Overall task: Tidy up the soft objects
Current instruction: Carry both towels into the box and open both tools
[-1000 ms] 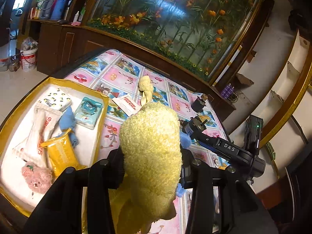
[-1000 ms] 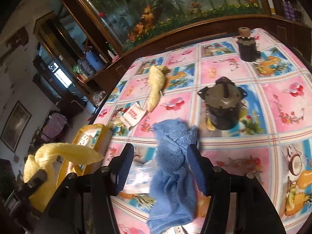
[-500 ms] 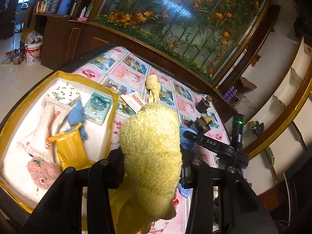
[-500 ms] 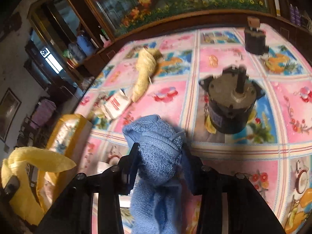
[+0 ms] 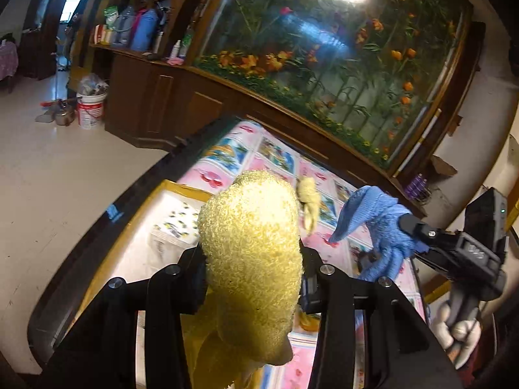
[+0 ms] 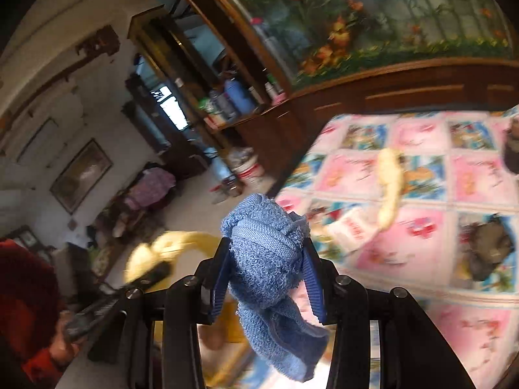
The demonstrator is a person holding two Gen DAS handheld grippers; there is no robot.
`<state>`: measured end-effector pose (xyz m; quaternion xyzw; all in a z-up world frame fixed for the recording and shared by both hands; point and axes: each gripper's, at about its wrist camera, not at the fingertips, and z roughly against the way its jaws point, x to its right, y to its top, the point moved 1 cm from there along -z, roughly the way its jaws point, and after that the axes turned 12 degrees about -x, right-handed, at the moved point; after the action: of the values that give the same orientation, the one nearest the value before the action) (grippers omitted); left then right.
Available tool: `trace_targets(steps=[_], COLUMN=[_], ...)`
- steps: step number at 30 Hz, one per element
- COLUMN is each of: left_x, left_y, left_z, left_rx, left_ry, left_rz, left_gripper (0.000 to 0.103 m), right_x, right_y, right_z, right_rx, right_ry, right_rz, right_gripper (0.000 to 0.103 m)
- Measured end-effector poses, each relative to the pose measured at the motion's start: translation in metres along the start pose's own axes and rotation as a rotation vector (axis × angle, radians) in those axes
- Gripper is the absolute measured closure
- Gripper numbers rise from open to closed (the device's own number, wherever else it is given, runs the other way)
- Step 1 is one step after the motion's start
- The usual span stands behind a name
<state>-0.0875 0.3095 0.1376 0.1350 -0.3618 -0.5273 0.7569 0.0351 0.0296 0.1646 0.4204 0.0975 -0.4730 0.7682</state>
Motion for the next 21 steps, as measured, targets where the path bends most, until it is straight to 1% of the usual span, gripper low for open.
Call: trace_targets(steps=[3,5,6,11,14,19,21], left_x=[-0.017,-0.028,-0.033,-0.052,-0.059,-0.066,-0.063], left_y=[0.007,0.010,0.011,0.010,0.008,0.003,0.001], left_z=[-0.014,-0.026,-0.031,-0.061,-0.073,-0.076,-0.072], left_rx=[-0.012,-0.027,-0.034,-0.090,-0.110,-0.131,-0.126], left_ry=[0.037,0.060,0.070,0.088,0.116,0.124,0.110], left_rz=[0.018,0.035,0.043,0.077,0.090,0.111,0.110], left_gripper=[0.063,0.063,0.063,0.062,0.060,0.045,0.039], right_x=[-0.011,-0.015,-0.017,-0.012,0.002,0.018,0.020], right_y=[0.010,0.014,0.014,0.012,0.007,-0.003,-0.005], right_z=[-0.031,-0.051,-0.062,-0.119,-0.149,-0.177,-0.184], right_rx=[-0.064,-0.099,-0.113,-0.187,-0.233,-0.276,-0.286], right_ry=[0.109,0.156,0.164,0.153,0.106,0.024,-0.009], right_rz=[-0.047,-0.075,-0.085,-0.133,-0.154,-0.156,-0.143], right_gripper=[0.060,0.060,0.060,0.059,0.059,0.057,0.056])
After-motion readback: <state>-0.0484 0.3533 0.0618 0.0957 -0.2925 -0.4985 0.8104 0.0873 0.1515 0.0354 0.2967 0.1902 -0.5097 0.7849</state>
